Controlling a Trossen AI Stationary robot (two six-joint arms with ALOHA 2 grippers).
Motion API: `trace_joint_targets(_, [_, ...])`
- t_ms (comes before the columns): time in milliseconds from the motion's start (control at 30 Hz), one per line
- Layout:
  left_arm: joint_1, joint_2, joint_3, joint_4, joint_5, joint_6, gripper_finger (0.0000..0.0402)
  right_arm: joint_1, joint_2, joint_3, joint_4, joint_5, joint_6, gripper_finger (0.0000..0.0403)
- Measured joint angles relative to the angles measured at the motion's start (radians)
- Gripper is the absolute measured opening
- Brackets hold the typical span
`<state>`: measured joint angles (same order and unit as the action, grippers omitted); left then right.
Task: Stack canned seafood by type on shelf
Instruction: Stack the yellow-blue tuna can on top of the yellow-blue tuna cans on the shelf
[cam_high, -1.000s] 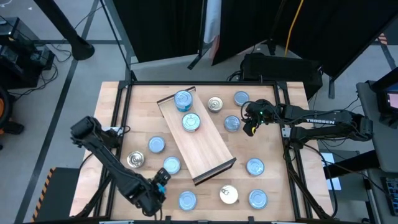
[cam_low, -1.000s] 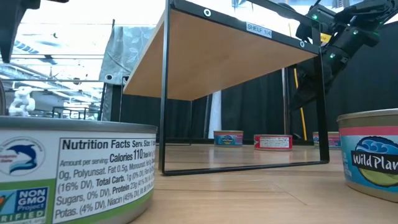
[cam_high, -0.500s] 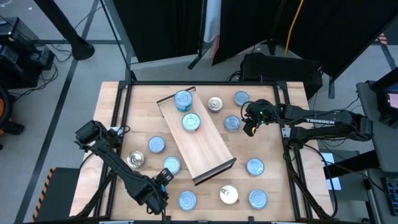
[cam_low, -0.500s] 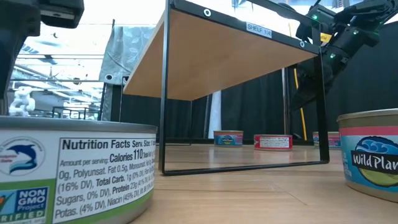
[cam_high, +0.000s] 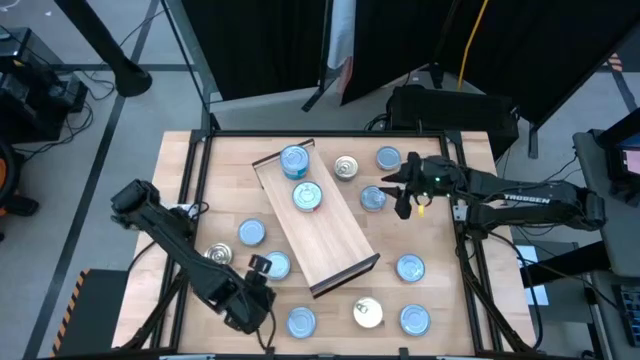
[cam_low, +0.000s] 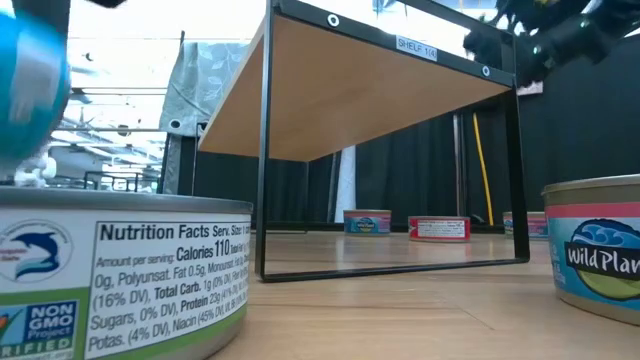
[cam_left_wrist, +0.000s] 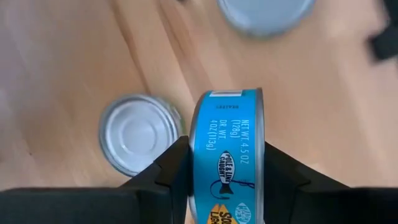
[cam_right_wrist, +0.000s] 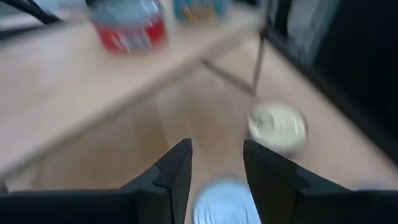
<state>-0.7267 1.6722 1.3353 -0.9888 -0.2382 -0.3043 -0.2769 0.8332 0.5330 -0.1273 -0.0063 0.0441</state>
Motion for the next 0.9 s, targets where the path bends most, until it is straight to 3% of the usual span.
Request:
trace_joint_targets(133, [0.000, -0.117, 0.043, 0.002, -0.083, -0.069, 0.0136, 0.044, -0.044, 0.000, 0.134, 0.002, -0.091, 0.0137])
trace_joint_targets(233, [0.000, -0.211, 0.090, 0.007, -0.213, -0.072, 0.0136, 0.052, -0.063, 0.000, 0.258, 0.011, -0.127, 0.0137])
trace_joint_targets(433, [0.047, -0.400, 0.148, 0.132, -0.491, 0.202, 0.0136, 0.048, -0.058, 0.000, 0.546, 0.013, -0.169, 0.0137])
trace_joint_targets(667, [0.282, -0.569, 0.153, 0.570, -0.707, 0.511, 0.0136, 0.048, 0.006, 0.000, 0.888, 0.013, -0.200, 0.0137])
trace_joint_targets(767, [0.406, -0.603, 0.153, 0.675, -0.773, 0.467, 0.0136, 0.048, 0.029, 0.000, 0.944, 0.051, -0.185, 0.0137])
trace_joint_targets(900, [0.583, -0.622, 0.153, 0.713, -0.717, 0.396, 0.0136, 0.048, 0.037, 0.000, 0.941, 0.120, -0.178, 0.0137])
